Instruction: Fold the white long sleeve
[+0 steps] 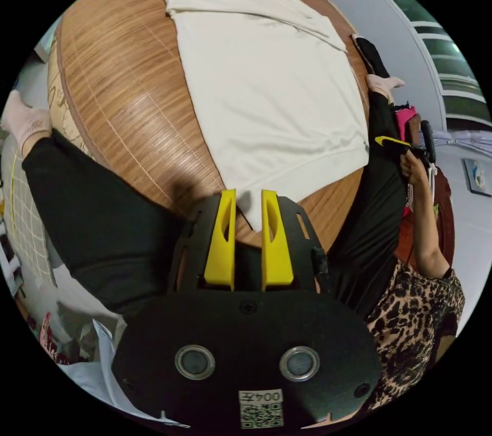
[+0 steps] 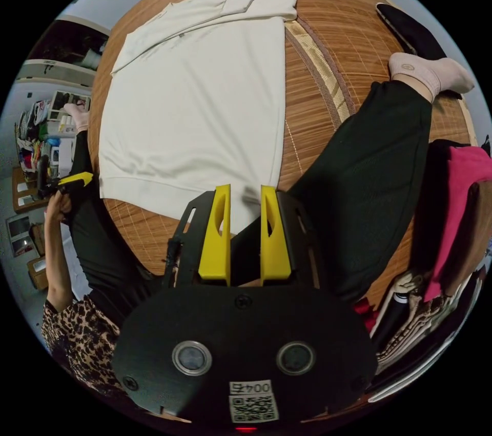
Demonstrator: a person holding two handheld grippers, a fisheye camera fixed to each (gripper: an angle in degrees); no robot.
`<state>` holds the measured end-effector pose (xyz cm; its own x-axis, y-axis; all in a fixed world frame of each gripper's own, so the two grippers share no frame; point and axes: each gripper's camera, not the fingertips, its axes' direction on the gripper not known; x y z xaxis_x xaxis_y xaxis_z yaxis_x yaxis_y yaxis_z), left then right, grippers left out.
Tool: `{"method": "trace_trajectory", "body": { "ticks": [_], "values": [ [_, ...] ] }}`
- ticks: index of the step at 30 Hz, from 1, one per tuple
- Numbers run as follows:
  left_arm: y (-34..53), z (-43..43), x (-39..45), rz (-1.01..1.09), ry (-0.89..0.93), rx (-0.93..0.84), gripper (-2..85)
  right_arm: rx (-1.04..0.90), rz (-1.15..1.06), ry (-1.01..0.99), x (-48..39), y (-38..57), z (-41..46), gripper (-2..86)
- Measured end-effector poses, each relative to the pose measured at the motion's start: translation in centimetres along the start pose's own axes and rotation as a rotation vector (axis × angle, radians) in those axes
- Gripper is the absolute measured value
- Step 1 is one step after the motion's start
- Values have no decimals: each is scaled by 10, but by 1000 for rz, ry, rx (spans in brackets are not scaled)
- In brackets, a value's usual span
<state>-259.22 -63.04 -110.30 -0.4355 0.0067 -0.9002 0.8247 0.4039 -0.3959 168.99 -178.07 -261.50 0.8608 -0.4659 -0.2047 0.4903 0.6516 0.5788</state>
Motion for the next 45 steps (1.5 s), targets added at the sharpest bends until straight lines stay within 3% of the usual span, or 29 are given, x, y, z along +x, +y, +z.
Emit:
{"method": "trace_trajectory", "body": {
  "ticks": [10,20,31,45],
  "values": [
    [-18,40,3,-34,-11,-158,100,10,-16,-20,-1,-1,8,95],
    [-22,45,5,-51,2,-147,95,-62,1,-20,2,-17,16,94],
    [-30,58,24,-4,-128,-176,54,-225,7,13,4,-51,22,114],
    [-32,61,18,-4,-104,-175,31,-569,-77,132,-5,-94,63,129]
  ]
}}
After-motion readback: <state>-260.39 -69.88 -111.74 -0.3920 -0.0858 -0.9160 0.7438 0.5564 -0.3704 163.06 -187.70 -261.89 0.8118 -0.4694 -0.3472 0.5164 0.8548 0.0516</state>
